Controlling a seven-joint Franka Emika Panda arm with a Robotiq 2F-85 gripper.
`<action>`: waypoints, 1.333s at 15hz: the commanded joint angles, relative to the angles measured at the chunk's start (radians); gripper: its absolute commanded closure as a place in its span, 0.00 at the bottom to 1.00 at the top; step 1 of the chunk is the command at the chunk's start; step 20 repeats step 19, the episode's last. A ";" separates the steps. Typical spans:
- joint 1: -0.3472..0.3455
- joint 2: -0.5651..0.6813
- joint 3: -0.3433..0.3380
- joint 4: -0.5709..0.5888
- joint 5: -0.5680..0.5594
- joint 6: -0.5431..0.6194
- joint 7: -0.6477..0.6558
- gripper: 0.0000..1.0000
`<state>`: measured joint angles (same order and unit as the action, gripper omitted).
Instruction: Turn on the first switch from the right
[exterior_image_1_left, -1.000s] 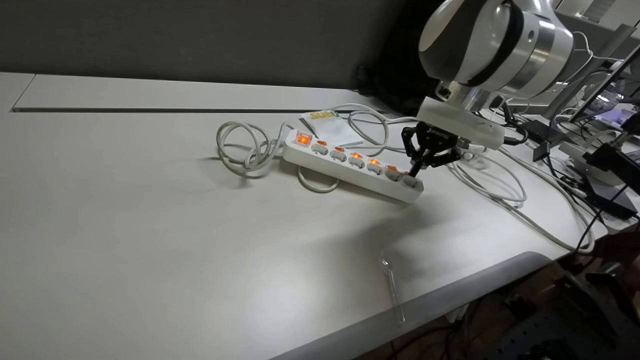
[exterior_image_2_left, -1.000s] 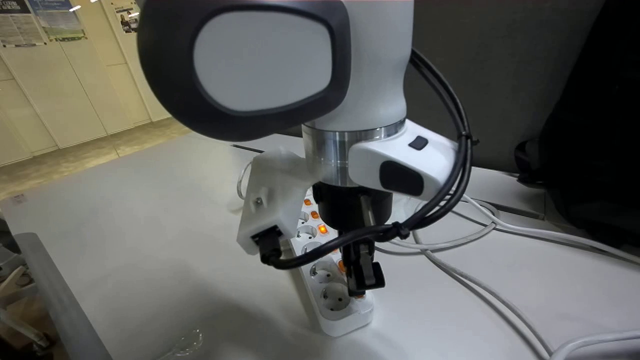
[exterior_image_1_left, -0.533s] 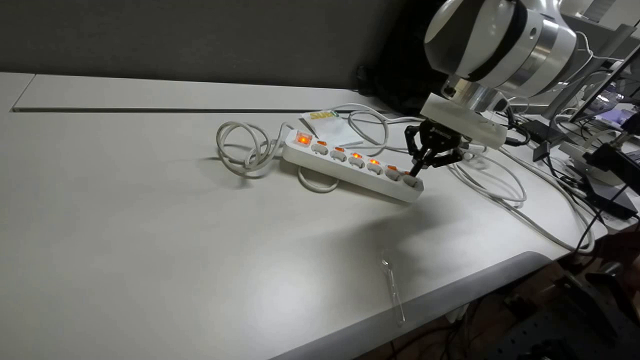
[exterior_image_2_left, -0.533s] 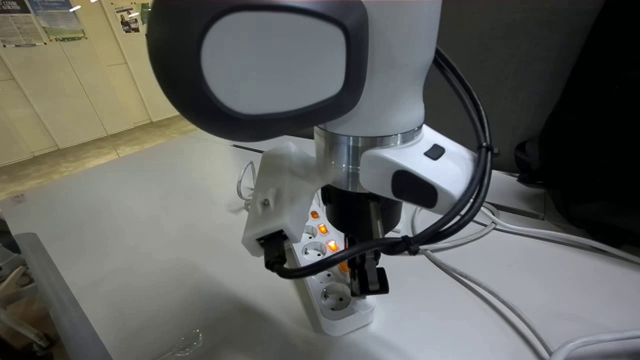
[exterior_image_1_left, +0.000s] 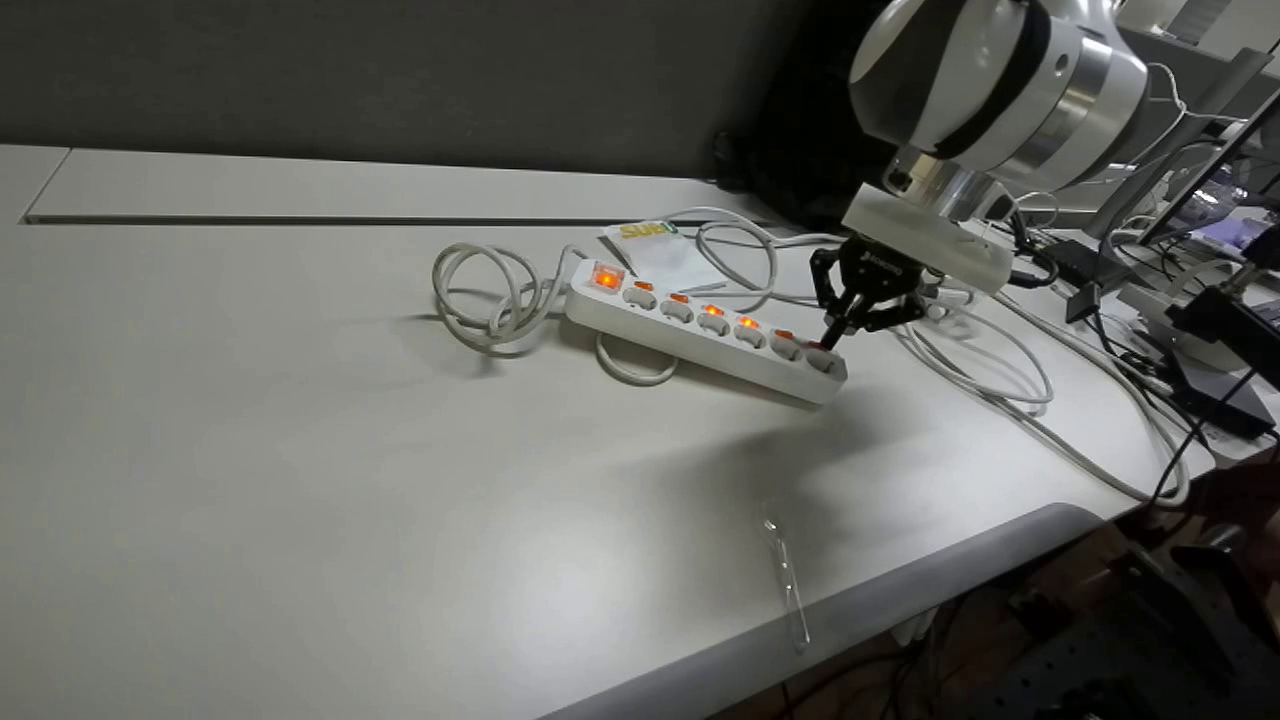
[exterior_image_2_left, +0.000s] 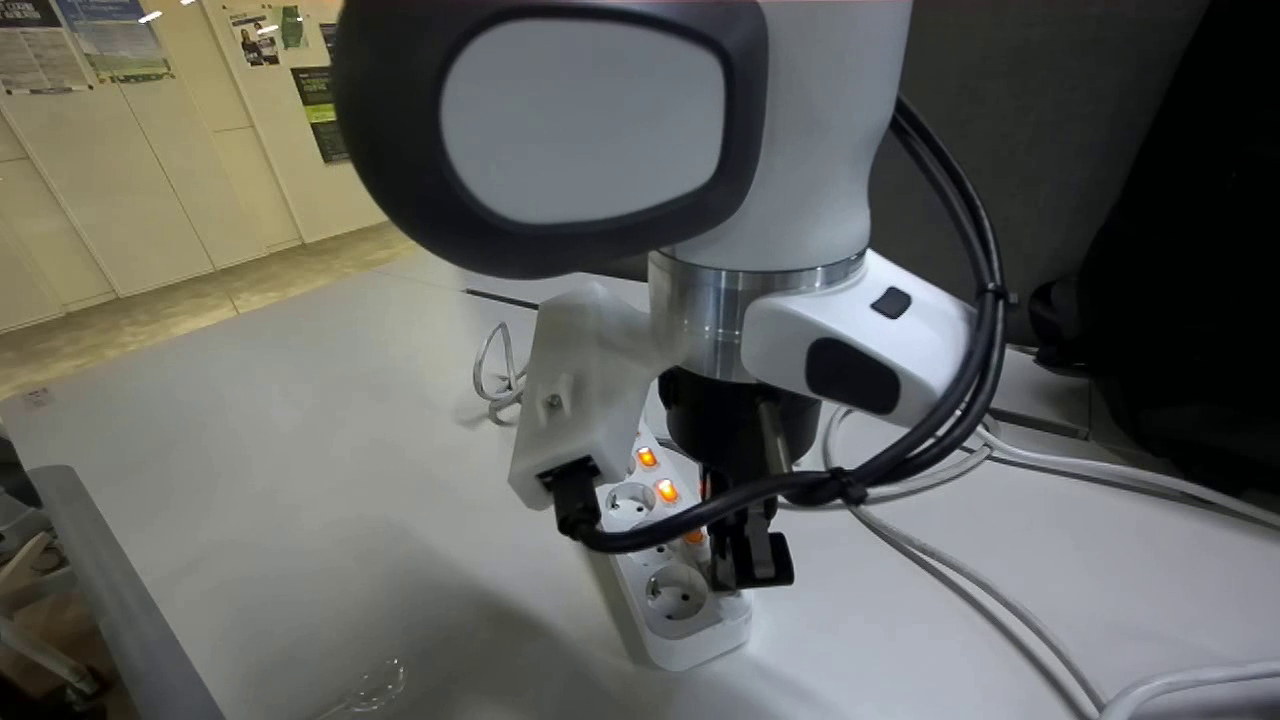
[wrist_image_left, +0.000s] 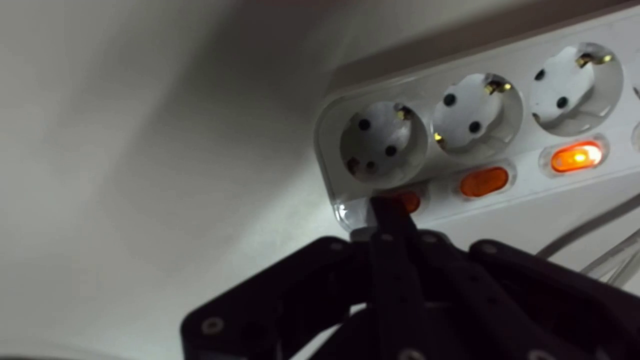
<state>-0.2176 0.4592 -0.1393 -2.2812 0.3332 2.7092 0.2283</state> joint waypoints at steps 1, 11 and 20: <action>-0.004 0.030 -0.002 0.042 -0.003 -0.033 0.004 1.00; 0.033 0.079 -0.040 0.102 -0.032 -0.094 0.079 1.00; 0.030 0.117 -0.042 0.165 -0.036 -0.187 0.081 1.00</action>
